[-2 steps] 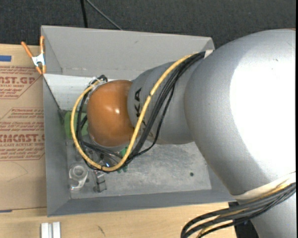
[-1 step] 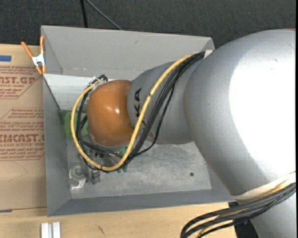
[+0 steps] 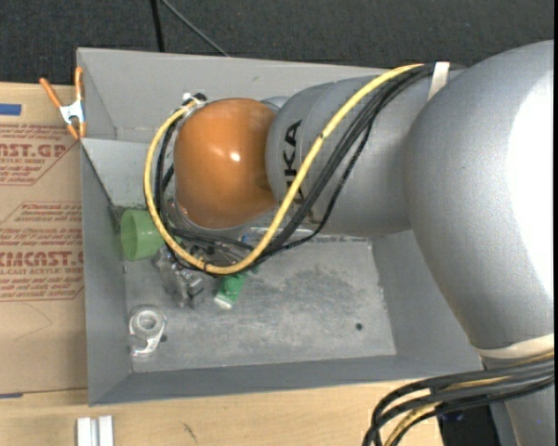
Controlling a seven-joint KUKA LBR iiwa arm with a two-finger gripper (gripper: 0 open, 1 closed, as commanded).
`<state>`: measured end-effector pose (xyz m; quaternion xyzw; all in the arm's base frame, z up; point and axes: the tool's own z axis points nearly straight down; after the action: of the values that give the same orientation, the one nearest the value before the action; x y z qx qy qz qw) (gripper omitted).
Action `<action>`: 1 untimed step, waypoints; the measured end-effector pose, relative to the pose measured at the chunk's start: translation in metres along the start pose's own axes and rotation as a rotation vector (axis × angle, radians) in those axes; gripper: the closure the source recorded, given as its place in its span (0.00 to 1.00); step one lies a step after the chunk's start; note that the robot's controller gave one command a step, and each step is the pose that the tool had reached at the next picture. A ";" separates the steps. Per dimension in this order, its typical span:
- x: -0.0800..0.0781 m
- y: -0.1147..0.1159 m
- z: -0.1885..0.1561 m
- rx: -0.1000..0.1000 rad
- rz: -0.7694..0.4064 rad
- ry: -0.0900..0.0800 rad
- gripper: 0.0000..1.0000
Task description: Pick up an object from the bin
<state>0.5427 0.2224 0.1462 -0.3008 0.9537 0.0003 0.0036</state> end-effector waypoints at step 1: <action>0.001 0.001 0.002 -0.002 0.000 0.004 0.00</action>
Offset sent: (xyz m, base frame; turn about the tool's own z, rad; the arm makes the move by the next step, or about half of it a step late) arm 0.0000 0.0000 0.0000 0.0000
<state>0.5412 0.2227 0.1444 -0.3006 0.9537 0.0009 0.0013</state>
